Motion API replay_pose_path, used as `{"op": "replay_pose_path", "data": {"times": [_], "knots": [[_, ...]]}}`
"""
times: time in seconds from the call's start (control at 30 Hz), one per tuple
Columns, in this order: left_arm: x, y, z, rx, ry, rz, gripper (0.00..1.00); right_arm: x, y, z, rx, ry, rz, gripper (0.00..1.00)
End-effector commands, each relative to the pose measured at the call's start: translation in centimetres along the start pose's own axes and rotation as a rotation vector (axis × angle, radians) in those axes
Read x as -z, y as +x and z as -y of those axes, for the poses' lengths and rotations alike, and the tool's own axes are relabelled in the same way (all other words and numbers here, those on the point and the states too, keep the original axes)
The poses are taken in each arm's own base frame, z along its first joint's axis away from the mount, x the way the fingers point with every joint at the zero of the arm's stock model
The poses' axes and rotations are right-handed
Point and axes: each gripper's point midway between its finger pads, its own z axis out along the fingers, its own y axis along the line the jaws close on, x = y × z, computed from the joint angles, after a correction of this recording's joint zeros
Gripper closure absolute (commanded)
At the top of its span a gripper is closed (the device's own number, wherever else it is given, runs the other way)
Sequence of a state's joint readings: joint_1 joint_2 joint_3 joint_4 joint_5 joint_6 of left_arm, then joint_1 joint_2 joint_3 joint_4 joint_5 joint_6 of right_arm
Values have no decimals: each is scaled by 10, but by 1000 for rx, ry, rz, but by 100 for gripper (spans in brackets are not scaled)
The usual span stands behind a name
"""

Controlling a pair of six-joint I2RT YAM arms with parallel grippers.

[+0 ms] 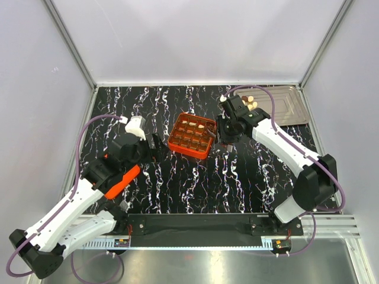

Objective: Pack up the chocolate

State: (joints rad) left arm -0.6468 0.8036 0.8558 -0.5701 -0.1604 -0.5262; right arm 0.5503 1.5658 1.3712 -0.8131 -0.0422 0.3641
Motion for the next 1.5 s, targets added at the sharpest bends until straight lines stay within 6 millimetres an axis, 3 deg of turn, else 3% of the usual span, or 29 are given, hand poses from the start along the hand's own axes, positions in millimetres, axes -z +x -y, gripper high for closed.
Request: {"op": "replay_pose_path", "data": {"times": [0.0, 0.2, 0.43, 0.57, 0.67, 0.7, 0.93, 1.03, 1.33, 1.47], "knots": [[0, -19, 16, 24, 58, 59, 1, 14, -11, -5, 7, -9, 66, 56], [4, -20, 15, 25, 55, 66, 1, 25, -29, -6, 20, 7, 122, 55], [5, -21, 14, 25, 54, 68, 1, 58, -79, 5, 57, 133, 250, 55], [7, -21, 14, 23, 55, 73, 1, 64, -97, 34, 38, 219, 261, 55], [9, -21, 12, 20, 52, 76, 1, 68, -109, 73, -31, 278, 272, 55], [10, -22, 12, 18, 50, 80, 1, 69, -113, 95, -65, 316, 272, 55], [10, -21, 12, 18, 53, 82, 1, 61, -99, 184, -215, 517, 203, 53], [10, -20, 11, 15, 50, 81, 1, 54, -94, 207, -273, 525, 184, 53], [7, -19, 7, 6, 30, 77, 1, 26, -87, 246, -341, 509, 137, 51], [7, -19, 6, 2, 25, 74, 1, 18, -89, 244, -328, 482, 133, 50]]}}
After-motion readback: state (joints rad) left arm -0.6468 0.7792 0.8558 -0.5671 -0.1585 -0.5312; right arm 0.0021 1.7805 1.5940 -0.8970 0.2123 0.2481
